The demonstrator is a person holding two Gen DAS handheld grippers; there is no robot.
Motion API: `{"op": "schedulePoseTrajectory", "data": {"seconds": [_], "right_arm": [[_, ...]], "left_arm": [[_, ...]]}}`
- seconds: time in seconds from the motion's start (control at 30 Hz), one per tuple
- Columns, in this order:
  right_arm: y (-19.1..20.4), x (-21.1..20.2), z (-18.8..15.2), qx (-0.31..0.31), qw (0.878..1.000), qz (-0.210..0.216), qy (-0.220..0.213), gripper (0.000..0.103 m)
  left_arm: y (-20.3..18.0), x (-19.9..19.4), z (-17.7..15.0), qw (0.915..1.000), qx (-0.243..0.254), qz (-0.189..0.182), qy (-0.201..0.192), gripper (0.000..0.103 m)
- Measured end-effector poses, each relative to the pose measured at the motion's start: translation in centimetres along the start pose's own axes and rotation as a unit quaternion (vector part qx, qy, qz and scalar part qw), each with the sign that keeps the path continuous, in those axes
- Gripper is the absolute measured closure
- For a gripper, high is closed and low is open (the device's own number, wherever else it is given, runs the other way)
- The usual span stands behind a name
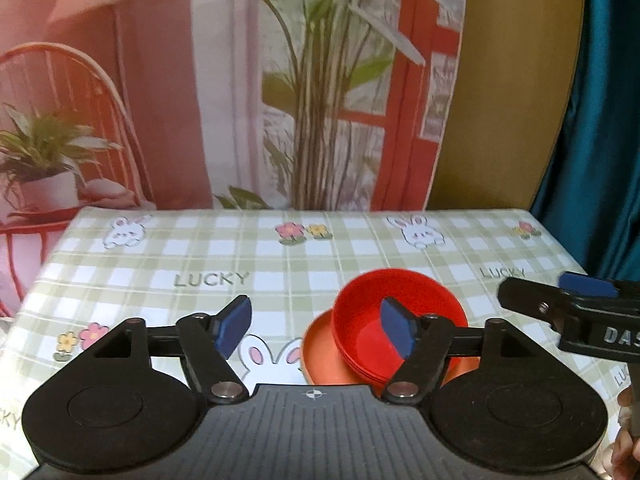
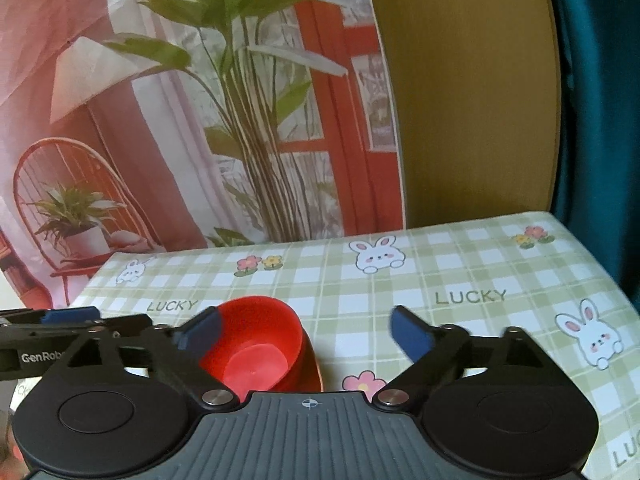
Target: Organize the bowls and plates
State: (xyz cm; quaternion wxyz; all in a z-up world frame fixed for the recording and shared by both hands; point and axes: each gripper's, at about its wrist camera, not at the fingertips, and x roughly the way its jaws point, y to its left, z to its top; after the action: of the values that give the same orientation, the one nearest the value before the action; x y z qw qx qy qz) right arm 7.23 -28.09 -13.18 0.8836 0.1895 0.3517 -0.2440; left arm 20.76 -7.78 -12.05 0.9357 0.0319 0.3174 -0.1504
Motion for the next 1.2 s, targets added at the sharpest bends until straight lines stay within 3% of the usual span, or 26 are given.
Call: {"op": "schedulePoseTrajectory", "data": {"seconds": [0.07, 0.4, 0.77, 1.2], "right_arm": [[0.3, -0.8, 0.4, -0.005, 1.0, -0.001, -0.004, 0.0], [2.8, -6.0, 2.8, -0.025, 0.999, -0.001, -0.039, 0.0], [6.2, -13.7, 5.8, -0.04, 0.994, 0.029, -0.098, 0.0], [8.0, -19.8, 7.8, -0.048, 0.987, 0.047, -0.148, 0.0]], "left_arm": [[0.1, -1.0, 0.2, 0.9999, -0.003, 0.007, -0.011, 0.025], [0.5, -7.6, 1.6, 0.9969, -0.023, 0.046, -0.06, 0.017], [0.9, -16.7, 4.2, 0.9871, -0.022, 0.109, -0.115, 0.013], [0.8, -25.6, 4.9, 0.9717, -0.026, 0.124, -0.199, 0.013]]}}
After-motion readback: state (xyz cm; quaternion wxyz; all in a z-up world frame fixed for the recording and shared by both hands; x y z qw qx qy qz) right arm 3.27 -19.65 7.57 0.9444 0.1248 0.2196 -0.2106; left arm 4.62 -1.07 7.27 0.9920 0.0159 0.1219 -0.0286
